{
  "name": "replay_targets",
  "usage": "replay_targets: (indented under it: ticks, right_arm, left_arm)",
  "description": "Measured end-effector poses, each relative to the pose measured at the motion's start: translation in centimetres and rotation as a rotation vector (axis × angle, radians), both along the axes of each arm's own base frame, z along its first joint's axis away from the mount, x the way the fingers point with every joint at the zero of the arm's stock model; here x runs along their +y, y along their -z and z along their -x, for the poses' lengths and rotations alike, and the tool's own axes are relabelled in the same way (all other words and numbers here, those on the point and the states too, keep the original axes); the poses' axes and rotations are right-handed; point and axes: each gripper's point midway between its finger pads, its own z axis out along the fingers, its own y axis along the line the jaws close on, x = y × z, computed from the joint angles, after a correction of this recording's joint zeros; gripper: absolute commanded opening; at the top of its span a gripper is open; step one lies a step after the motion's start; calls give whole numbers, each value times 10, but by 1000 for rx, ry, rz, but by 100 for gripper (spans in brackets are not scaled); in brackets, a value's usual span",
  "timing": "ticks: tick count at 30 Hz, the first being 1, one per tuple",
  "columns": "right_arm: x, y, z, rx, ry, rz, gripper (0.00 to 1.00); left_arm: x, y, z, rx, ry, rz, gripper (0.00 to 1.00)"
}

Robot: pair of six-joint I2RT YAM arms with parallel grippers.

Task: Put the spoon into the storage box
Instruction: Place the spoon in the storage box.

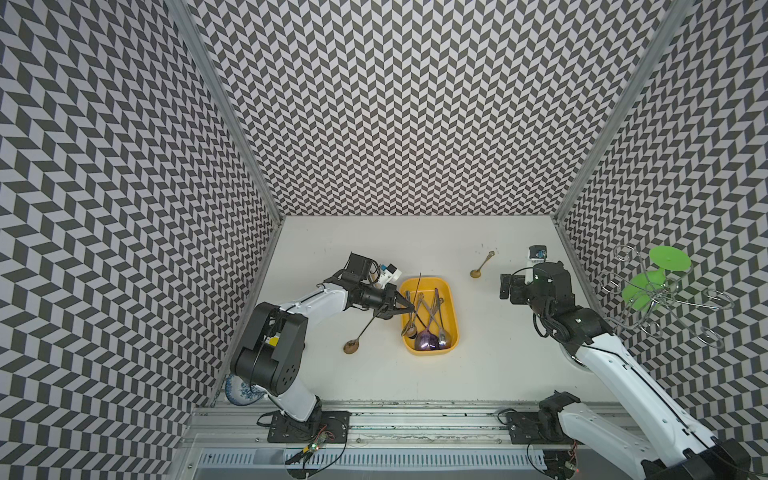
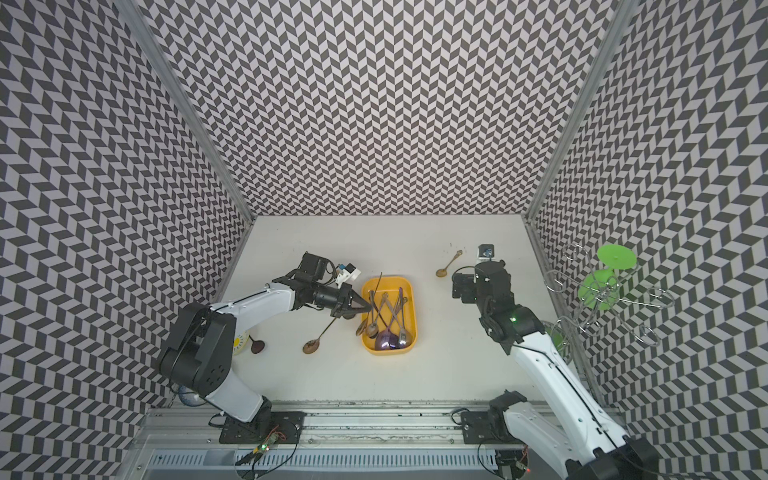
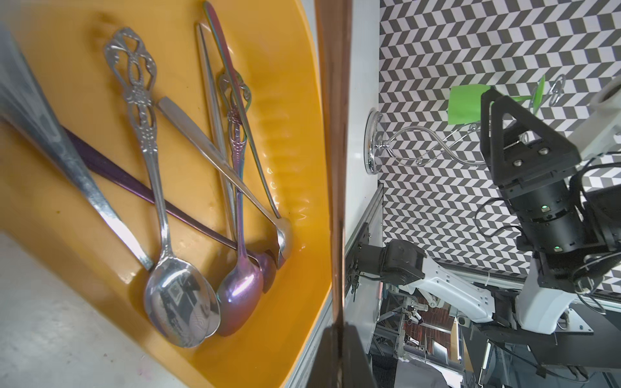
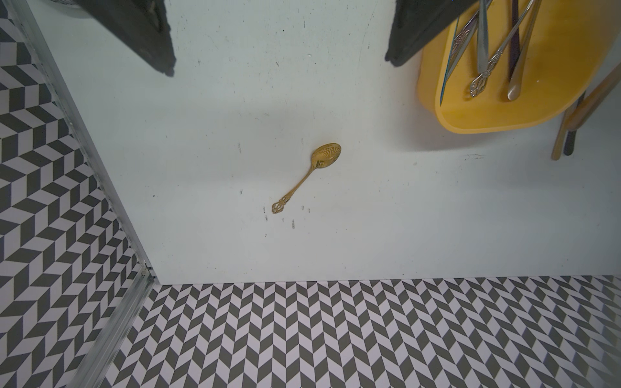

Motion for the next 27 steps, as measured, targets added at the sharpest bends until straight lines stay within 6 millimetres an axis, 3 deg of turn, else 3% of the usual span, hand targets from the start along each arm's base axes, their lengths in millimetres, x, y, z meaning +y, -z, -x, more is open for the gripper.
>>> replay_targets:
  ticks: [9, 17, 27]
  right_arm:
    - [1, 1, -1, 3, -5, -2, 100]
    - [7, 20, -12, 87, -10, 6, 96]
    - [20, 34, -35, 182, 29, -60, 94]
  left_arm:
    - [-5, -6, -14, -11, -12, 4, 45]
    - [-5, -17, -21, -79, -15, 3, 58]
    - [20, -40, -35, -202, -90, -23, 78]
